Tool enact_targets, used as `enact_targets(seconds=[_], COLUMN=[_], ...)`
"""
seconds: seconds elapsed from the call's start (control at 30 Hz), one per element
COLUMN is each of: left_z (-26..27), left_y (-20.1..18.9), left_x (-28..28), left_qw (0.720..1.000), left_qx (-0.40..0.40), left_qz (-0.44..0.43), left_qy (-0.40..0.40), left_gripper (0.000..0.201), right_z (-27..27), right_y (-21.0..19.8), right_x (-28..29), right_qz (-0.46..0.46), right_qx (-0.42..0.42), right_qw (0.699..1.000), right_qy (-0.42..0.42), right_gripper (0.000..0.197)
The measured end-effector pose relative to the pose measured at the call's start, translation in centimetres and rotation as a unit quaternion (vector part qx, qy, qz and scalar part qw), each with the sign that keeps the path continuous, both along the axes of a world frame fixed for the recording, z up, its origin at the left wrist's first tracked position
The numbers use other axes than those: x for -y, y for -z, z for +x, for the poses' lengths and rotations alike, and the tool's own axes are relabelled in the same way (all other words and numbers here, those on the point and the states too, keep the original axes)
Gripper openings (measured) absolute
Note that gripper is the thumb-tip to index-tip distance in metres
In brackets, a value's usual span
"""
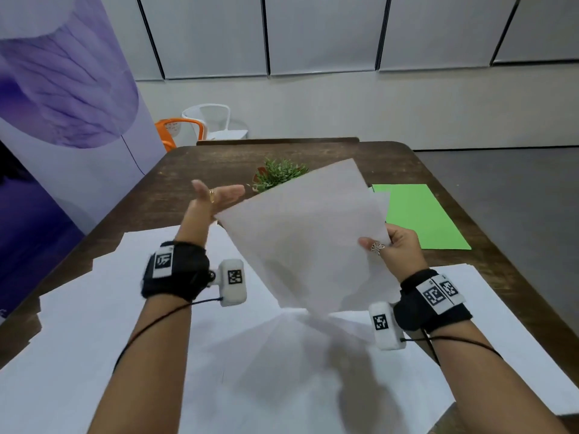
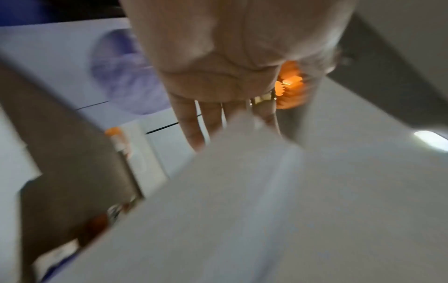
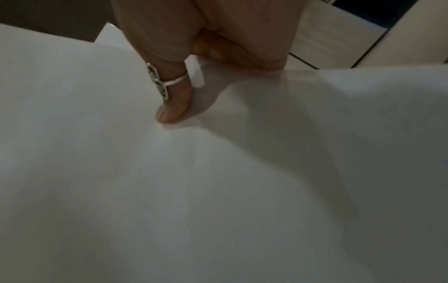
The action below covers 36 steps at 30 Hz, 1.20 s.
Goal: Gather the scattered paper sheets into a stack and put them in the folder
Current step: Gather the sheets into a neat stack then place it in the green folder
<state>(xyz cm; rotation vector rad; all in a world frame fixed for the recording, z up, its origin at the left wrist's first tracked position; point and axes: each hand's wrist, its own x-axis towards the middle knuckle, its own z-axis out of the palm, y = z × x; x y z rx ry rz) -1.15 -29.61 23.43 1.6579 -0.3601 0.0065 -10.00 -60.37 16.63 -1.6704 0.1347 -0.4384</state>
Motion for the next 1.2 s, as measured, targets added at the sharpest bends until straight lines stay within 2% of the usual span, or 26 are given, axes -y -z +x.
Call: enact_targets(seconds=[0.07, 0.13, 0.17, 0.27, 0.33, 0.43, 0.47, 0.57, 0.73, 0.83, 0.93, 1.03, 1.13, 1.2], left_z=[-0.3, -0.7, -1.4, -2.5, -3.6, -4.2, -4.4, -4.8, -6.0, -7.0, -7.4, -7.1, -7.0, -7.1], left_y=[2.1, 3.9, 4.5, 6.1, 6.5, 6.3, 6.2, 6.7, 7.2, 7.6, 9.0, 10.2, 9.8, 9.1], left_x=[-0.2, 0.7, 0.9, 2.0, 2.8, 4.4, 4.8, 5.7, 6.6, 7.1, 7.1, 7.7, 8.6, 9.2], left_qw=[0.994, 0.991, 0.992, 0.999, 0.999, 0.996, 0.996, 0.996, 0.99, 0.988, 0.987, 0.981, 0.965, 0.96], left_qx=[-0.063, -0.096, -0.103, -0.046, -0.031, -0.013, -0.012, -0.01, 0.067, 0.095, 0.096, 0.079, 0.125, 0.147], left_qz=[-0.091, -0.095, -0.07, -0.009, -0.038, -0.078, -0.078, -0.065, 0.005, 0.008, -0.002, 0.019, 0.031, 0.021], left_qy=[-0.02, -0.016, -0.012, -0.005, 0.0, -0.031, -0.037, -0.053, -0.122, -0.119, -0.126, -0.176, -0.229, -0.236], left_gripper=[0.121, 0.087, 0.057, 0.07, 0.055, 0.033, 0.031, 0.03, 0.023, 0.029, 0.046, 0.033, 0.022, 0.021], right_z=[-0.2, -0.4, -0.4, -0.5, -0.4, -0.3, -0.4, -0.6, -0.8, -1.4, -2.1, -2.1, -1.7, -1.5], right_y=[0.0, -0.1, -0.1, -0.3, -0.5, -0.5, -0.3, 0.4, 0.8, 1.3, 3.0, 4.3, 3.8, 3.1], right_x=[0.3, 0.4, 0.3, -0.4, -0.9, -1.7, -1.8, -2.0, -2.2, -2.5, -2.4, -3.1, -4.2, -4.4], right_qz=[0.027, 0.056, 0.068, 0.109, 0.166, 0.242, 0.242, 0.175, 0.116, 0.085, 0.043, 0.06, 0.058, 0.06], right_qx=[0.01, 0.019, 0.024, 0.051, 0.077, 0.084, 0.072, 0.031, 0.037, 0.041, -0.007, -0.038, -0.023, -0.004], right_qw=[1.0, 0.998, 0.997, 0.993, 0.983, 0.966, 0.967, 0.984, 0.993, 0.995, 0.999, 0.997, 0.997, 0.997], right_qy=[0.007, 0.005, 0.005, 0.001, -0.013, -0.027, -0.032, -0.028, -0.001, -0.019, -0.029, -0.002, 0.04, 0.054], right_gripper=[0.023, 0.024, 0.024, 0.025, 0.028, 0.05, 0.05, 0.031, 0.033, 0.042, 0.058, 0.053, 0.047, 0.041])
